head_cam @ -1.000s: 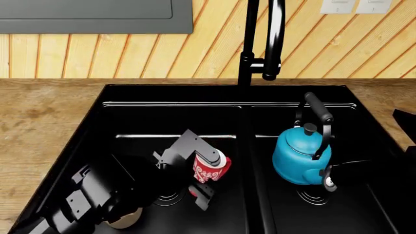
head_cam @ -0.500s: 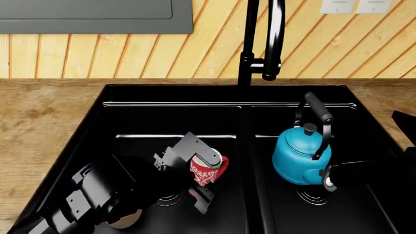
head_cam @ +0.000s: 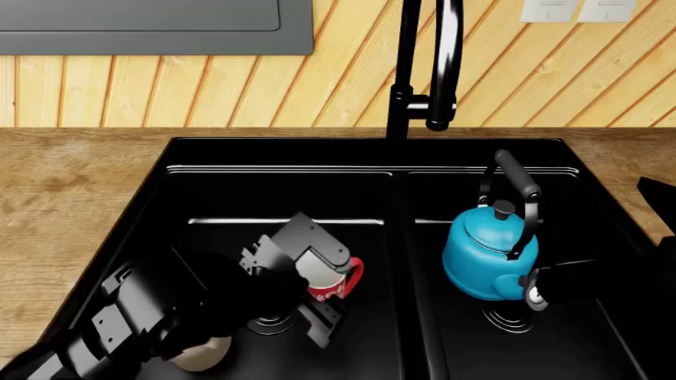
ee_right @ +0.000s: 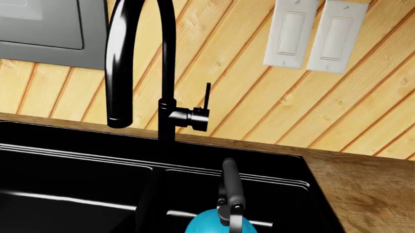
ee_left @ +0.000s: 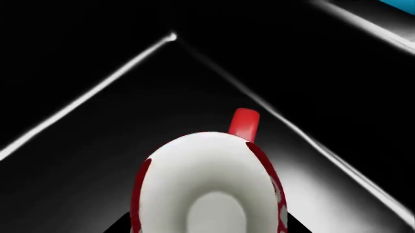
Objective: Pick the jug and cup and place them in the sink. Then turn on the water.
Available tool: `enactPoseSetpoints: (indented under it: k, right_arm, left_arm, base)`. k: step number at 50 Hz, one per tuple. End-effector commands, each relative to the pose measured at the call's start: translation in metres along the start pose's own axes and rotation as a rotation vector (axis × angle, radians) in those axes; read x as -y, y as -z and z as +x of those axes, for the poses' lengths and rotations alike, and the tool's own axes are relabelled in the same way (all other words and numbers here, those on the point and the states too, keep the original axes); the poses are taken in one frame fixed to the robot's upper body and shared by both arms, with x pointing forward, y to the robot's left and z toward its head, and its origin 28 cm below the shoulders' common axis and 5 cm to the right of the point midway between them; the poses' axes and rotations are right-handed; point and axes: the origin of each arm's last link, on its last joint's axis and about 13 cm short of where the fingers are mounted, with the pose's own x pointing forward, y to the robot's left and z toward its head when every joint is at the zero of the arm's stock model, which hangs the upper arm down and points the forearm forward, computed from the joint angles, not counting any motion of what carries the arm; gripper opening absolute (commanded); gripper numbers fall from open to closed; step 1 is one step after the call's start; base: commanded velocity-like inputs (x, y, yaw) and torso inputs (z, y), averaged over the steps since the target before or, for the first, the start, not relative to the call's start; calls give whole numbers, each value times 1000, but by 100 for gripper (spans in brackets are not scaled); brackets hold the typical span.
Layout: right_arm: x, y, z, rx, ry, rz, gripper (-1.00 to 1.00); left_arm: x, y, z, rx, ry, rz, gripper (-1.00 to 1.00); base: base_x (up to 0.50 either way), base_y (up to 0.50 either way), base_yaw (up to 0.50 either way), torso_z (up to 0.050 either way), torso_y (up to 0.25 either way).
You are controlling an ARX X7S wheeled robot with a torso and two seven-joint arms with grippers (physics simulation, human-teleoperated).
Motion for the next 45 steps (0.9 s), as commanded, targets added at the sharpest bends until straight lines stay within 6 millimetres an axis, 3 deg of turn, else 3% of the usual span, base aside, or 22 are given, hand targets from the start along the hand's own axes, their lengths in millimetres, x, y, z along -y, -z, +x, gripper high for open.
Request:
enactPoseSetpoints:
  k: [1, 22, 45]
  right_arm:
    - [1, 0, 0, 1, -2, -2, 100]
    - [1, -1, 0, 4, -8, -3, 100]
    - [2, -4, 0, 7, -15, -10, 100]
  left_arm:
    - [-4, -1, -8, 3, -6, 5, 100]
    - [-10, -12, -26, 50, -3, -4, 100]
    - [-21, -38, -48, 155, 5, -48, 100]
  base:
    - [0, 0, 0, 0, 0]
    - [0, 0, 0, 0, 0]
    - [0, 0, 0, 0, 0]
